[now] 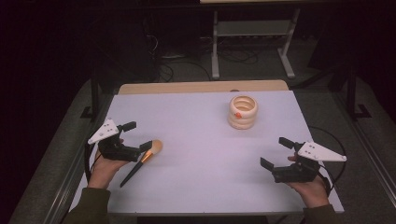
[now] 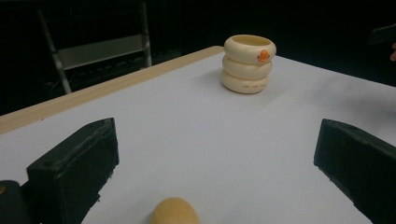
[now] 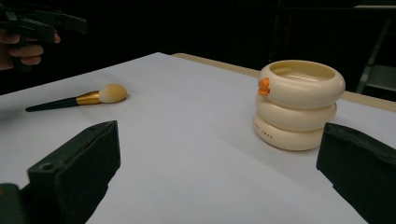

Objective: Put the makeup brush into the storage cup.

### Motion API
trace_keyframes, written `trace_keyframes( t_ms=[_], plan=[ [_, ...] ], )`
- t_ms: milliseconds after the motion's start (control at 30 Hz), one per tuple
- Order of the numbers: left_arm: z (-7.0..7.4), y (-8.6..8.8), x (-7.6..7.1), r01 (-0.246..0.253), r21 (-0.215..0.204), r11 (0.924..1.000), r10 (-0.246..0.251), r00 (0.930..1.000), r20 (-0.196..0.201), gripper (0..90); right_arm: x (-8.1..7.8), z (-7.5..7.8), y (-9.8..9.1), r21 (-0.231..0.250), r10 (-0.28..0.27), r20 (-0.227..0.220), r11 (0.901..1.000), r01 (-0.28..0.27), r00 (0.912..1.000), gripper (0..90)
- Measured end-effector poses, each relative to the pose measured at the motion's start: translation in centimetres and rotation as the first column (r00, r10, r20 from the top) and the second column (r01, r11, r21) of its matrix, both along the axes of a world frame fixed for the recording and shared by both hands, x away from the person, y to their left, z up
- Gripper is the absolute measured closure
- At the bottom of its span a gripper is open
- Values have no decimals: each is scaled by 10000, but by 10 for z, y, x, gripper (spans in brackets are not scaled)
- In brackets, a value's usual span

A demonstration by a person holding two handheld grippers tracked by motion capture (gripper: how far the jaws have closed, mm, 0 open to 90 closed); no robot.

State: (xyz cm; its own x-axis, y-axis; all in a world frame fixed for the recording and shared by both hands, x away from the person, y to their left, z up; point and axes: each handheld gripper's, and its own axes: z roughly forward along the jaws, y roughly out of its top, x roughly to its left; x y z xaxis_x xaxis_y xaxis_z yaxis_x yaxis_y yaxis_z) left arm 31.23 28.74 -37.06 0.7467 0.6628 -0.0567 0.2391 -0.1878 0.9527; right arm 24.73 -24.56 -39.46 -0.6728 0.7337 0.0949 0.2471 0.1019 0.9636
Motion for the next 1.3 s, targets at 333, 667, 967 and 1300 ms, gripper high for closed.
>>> trace_keyframes(
  t_ms=[333,667,967,1300],
  plan=[
    [-3,1,4,-190,455,9988,212,9986,-481,0,0,0,0,26,8,-10,10000,-8,10000,0],
    [-4,0,6,-335,1074,9936,434,9949,-908,0,0,0,0,-15,47,-9,10000,-47,10000,0],
    [-7,-5,8,-311,1657,9857,565,9869,-1508,0,1,0,1,-88,77,18,9999,-77,10000,0],
    [-7,-5,9,-217,2031,9789,576,9834,-1722,0,1,-1,1,-79,69,-49,9999,-70,10000,0]
  ],
)
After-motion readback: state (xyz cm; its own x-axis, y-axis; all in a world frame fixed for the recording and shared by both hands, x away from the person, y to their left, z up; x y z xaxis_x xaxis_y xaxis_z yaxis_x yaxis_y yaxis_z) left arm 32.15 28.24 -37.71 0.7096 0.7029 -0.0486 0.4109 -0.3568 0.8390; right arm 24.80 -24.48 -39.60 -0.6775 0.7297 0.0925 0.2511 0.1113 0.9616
